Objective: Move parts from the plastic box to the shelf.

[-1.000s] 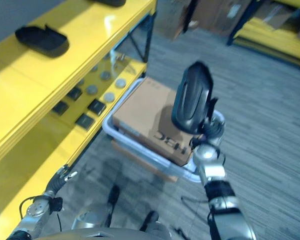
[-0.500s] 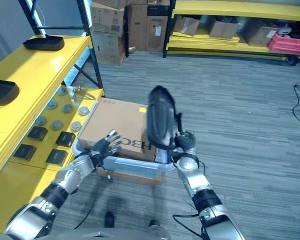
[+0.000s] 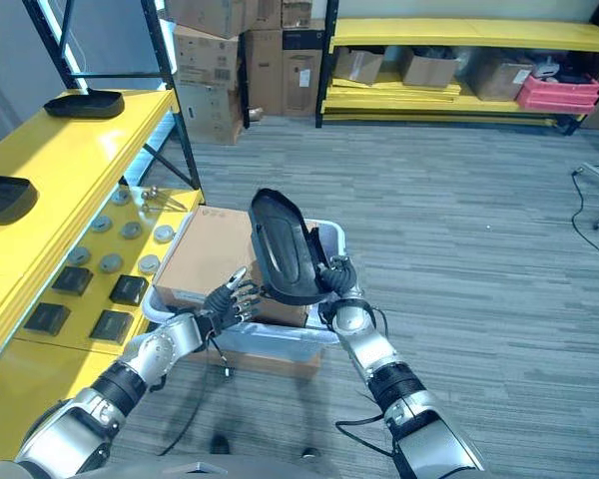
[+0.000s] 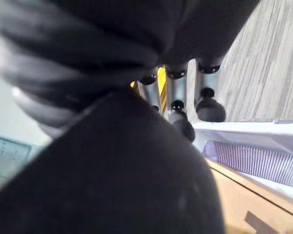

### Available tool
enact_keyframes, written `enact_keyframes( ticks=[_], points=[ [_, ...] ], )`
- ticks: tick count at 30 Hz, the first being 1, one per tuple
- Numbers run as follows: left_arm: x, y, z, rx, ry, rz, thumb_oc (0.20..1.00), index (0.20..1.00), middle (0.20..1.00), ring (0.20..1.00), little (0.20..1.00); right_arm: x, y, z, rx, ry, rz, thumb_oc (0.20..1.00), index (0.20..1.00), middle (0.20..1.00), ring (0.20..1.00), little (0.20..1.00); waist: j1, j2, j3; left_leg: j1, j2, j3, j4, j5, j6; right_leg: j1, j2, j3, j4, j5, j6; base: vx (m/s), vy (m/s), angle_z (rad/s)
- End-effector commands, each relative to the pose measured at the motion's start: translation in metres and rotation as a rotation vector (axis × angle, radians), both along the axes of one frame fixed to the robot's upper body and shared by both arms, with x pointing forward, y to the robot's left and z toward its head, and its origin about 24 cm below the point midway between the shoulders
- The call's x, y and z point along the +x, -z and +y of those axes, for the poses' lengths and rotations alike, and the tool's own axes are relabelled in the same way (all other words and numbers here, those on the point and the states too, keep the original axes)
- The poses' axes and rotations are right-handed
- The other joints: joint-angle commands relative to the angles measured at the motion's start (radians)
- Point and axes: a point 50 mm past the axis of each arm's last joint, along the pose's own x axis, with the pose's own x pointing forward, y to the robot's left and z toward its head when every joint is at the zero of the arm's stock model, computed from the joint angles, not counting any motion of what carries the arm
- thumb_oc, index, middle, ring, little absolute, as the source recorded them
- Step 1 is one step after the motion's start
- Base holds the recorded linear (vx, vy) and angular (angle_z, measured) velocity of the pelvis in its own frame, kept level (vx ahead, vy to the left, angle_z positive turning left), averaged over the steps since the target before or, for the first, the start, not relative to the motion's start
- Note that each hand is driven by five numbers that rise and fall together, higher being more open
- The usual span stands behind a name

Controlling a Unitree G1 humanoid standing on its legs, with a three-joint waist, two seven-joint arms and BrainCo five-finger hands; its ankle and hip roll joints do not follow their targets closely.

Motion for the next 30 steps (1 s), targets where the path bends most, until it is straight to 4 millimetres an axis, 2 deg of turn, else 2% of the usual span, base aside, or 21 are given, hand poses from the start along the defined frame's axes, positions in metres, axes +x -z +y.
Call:
enact_keyframes(
  ticks=[1, 10, 15, 24, 30],
  points=[
    [0.023, -0.023, 0.002, 0.004, -0.029, -0.123, 1.000, 1.000, 1.000, 1.000, 1.000, 0.027, -0.035, 0.023, -0.045, -0.153, -0.106, 0.200, 0.200, 0.200, 0.200, 0.200, 0.033, -0.050, -0.040, -0.022, 0.030, -0.004, 0.031, -0.045, -0.019, -0.012, -0.106, 0.022, -0.032, 0.049, 0.099, 0.00, 0.000, 0.00],
    [0.022, -0.027, 0.006, 0.059, 0.037, -0.177, 1.000, 1.000, 1.000, 1.000, 1.000, 0.023, -0.025, 0.046, -0.094, -0.309, -0.042, 0.200, 0.200, 0.200, 0.200, 0.200, 0.051, -0.045, -0.038, -0.022, 0.024, -0.024, 0.028, -0.042, -0.019, -0.005, -0.105, 0.012, -0.027, 0.043, 0.098, 0.00, 0.003, 0.02],
    [0.018, -0.032, -0.006, 0.065, 0.106, -0.216, 1.000, 1.000, 1.000, 1.000, 1.000, 0.021, -0.025, 0.064, -0.110, -0.376, -0.034, 0.200, 0.200, 0.200, 0.200, 0.200, 0.056, -0.043, -0.033, -0.019, 0.020, -0.035, 0.023, -0.040, -0.018, 0.000, -0.104, 0.008, -0.028, 0.041, 0.097, 0.00, 0.003, 0.08],
    [0.013, -0.036, -0.020, 0.060, 0.180, -0.228, 1.000, 1.000, 1.000, 1.000, 1.000, 0.023, -0.025, 0.073, -0.089, -0.362, -0.023, 0.200, 0.200, 0.200, 0.200, 0.200, 0.054, -0.039, -0.031, -0.014, 0.020, -0.035, 0.023, -0.040, -0.018, 0.001, -0.104, 0.010, -0.024, 0.038, 0.096, 0.00, 0.000, 0.00],
    [0.013, -0.038, -0.020, 0.193, 0.249, -0.320, 1.000, 1.000, 1.000, 1.000, 1.000, 0.024, -0.025, 0.073, -0.089, -0.352, -0.020, 0.200, 0.200, 0.200, 0.200, 0.200, 0.053, -0.035, -0.028, -0.009, 0.020, -0.033, 0.022, -0.041, -0.018, 0.005, -0.104, 0.011, -0.023, 0.037, 0.097, 0.00, 0.000, 0.00]
  ],
)
